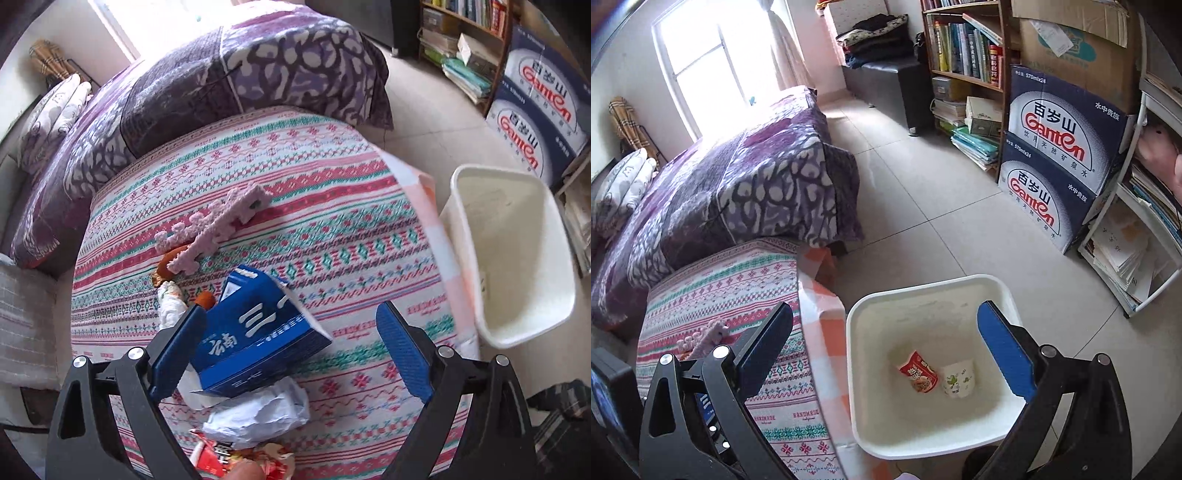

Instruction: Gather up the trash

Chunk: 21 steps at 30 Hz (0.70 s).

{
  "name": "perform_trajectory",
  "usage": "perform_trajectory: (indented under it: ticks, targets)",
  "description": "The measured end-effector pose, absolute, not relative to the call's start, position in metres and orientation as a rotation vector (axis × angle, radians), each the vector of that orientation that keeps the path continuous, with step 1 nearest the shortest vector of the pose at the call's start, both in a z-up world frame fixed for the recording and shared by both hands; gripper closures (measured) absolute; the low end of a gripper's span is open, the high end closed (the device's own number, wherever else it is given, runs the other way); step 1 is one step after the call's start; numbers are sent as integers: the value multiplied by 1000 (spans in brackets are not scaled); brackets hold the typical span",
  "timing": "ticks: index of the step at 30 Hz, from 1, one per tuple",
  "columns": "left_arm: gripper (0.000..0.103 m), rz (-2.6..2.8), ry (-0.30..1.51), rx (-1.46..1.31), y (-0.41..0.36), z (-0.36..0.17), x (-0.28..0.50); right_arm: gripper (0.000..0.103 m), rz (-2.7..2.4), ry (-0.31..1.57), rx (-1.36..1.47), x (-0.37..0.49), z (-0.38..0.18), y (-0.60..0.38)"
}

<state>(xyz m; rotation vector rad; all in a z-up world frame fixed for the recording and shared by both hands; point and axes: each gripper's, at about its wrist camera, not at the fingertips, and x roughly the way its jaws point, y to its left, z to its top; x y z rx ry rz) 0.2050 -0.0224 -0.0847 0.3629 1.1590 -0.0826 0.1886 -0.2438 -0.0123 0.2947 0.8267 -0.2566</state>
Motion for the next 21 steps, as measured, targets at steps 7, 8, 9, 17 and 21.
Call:
perform_trajectory:
  ticks: [7,8,9,17,21]
  targets:
    - [10,-156,1305,662,-6,-143,212,7,-213,885,255,196,-25,-224]
    - [9,-168,1317,679,-3,-150,213,7,-210,893,253,196,-27,-223]
    - [8,-172,1317,694,0,-154,215,7,-208,902,255,198,-29,-223]
    - [34,-174,1349,506,46,-157,232,7,-187,948,270,206,-41,-212]
    - [65,-234,1340,217,83,-131,236,7,-167,952,260,207,-43,-202]
